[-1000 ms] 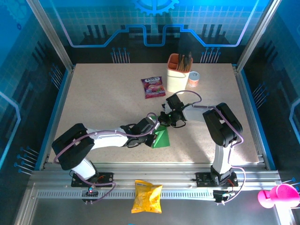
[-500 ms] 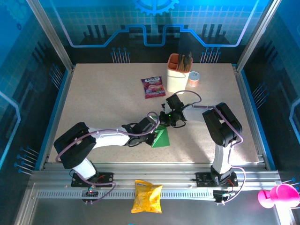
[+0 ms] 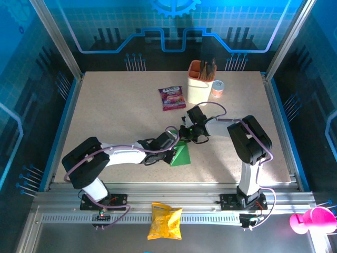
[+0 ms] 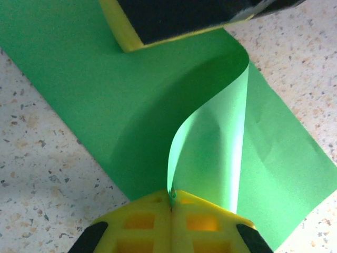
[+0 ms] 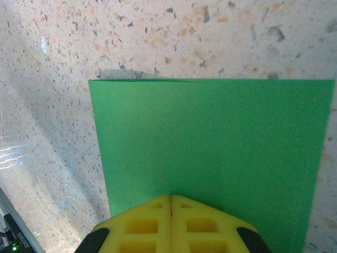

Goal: Fold a paper plane with a square sheet of paper (pick it up from the middle)
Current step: Fold the triangle a second time at the center of the table.

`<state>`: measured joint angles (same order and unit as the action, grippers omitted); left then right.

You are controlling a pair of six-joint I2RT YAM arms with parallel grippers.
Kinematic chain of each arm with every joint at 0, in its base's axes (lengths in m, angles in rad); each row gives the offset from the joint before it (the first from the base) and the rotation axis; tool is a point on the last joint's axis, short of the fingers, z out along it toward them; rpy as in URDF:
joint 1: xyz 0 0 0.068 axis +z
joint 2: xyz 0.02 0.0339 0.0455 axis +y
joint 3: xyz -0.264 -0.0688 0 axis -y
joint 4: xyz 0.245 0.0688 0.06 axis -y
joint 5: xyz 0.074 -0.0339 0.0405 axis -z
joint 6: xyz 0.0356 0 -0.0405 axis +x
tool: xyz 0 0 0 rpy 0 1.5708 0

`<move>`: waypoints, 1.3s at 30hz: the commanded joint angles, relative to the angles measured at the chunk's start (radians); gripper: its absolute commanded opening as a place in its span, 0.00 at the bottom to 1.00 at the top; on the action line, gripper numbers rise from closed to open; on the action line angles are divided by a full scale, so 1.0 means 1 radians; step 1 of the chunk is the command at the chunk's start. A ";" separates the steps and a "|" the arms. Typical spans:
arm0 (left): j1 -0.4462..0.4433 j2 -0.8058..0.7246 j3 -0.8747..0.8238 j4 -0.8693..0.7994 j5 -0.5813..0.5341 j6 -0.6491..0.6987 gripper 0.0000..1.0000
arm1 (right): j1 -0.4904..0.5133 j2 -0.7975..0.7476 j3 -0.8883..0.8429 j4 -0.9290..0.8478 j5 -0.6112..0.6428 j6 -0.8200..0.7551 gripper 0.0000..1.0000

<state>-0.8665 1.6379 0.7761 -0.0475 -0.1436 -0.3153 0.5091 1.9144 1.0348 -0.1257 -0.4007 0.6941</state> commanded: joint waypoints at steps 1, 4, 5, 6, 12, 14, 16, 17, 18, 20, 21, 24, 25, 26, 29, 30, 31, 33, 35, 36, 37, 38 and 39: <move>0.007 0.020 0.002 -0.014 -0.020 -0.016 0.00 | -0.009 0.059 -0.034 -0.062 0.055 -0.018 0.00; 0.006 0.026 0.004 -0.012 -0.019 -0.016 0.00 | -0.009 0.060 -0.032 -0.064 0.053 -0.019 0.00; 0.006 0.027 0.003 -0.012 -0.019 -0.016 0.00 | -0.009 0.060 -0.032 -0.064 0.054 -0.018 0.00; 0.006 0.030 0.003 -0.012 -0.019 -0.017 0.00 | -0.009 0.061 -0.032 -0.064 0.053 -0.018 0.00; 0.006 0.027 -0.006 -0.012 -0.033 -0.024 0.00 | -0.011 0.063 -0.031 -0.063 0.052 -0.019 0.00; 0.007 0.020 -0.007 -0.015 -0.039 -0.027 0.00 | -0.011 0.064 -0.030 -0.064 0.053 -0.019 0.00; 0.006 0.014 -0.011 -0.015 -0.043 -0.028 0.00 | -0.012 0.064 -0.032 -0.063 0.053 -0.019 0.00; 0.007 0.011 -0.013 -0.015 -0.044 -0.028 0.00 | -0.012 0.064 -0.033 -0.063 0.053 -0.019 0.00; 0.006 0.010 -0.014 -0.012 -0.043 -0.026 0.00 | -0.012 0.064 -0.033 -0.063 0.053 -0.019 0.00; 0.007 0.018 -0.011 -0.015 -0.042 -0.028 0.00 | -0.012 0.064 -0.035 -0.063 0.051 -0.019 0.00; 0.007 0.024 -0.008 -0.015 -0.040 -0.028 0.00 | -0.014 0.065 -0.036 -0.063 0.050 -0.019 0.00; 0.006 0.038 -0.005 -0.014 -0.035 -0.027 0.00 | -0.013 0.063 -0.033 -0.063 0.046 -0.018 0.00; 0.008 0.042 -0.006 -0.014 -0.034 -0.027 0.00 | -0.014 0.062 -0.031 -0.064 0.044 -0.018 0.00; 0.008 0.044 -0.006 -0.015 -0.034 -0.029 0.00 | -0.014 0.060 -0.027 -0.066 0.040 -0.018 0.00; 0.007 0.051 -0.015 -0.013 -0.033 -0.028 0.00 | -0.017 0.048 -0.006 -0.072 0.018 -0.014 0.00; 0.006 0.056 -0.019 -0.010 -0.034 -0.029 0.00 | -0.019 0.039 0.005 -0.075 0.007 -0.015 0.00; 0.006 0.059 -0.019 -0.009 -0.034 -0.030 0.00 | -0.019 0.028 0.018 -0.079 -0.002 -0.015 0.00; 0.007 0.069 -0.022 -0.009 -0.034 -0.029 0.00 | -0.023 -0.004 0.041 -0.081 -0.021 -0.013 0.00; 0.007 0.076 -0.024 -0.006 -0.033 -0.028 0.00 | -0.024 -0.042 0.059 -0.085 -0.035 -0.011 0.00; 0.007 0.078 -0.025 -0.005 -0.033 -0.029 0.00 | -0.024 -0.066 0.067 -0.090 -0.039 -0.013 0.00; 0.006 0.080 -0.027 -0.005 -0.034 -0.029 0.00 | -0.024 -0.086 0.069 -0.093 -0.040 -0.013 0.00; 0.006 0.082 -0.028 -0.004 -0.034 -0.030 0.00 | -0.024 -0.107 0.067 -0.095 -0.040 -0.013 0.00; 0.006 0.084 -0.029 -0.002 -0.034 -0.030 0.00 | -0.023 -0.129 0.057 -0.093 -0.039 -0.009 0.00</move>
<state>-0.8665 1.6772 0.7761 -0.0120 -0.1688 -0.3386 0.4965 1.8713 1.0687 -0.1867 -0.4229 0.6941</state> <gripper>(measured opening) 0.052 0.061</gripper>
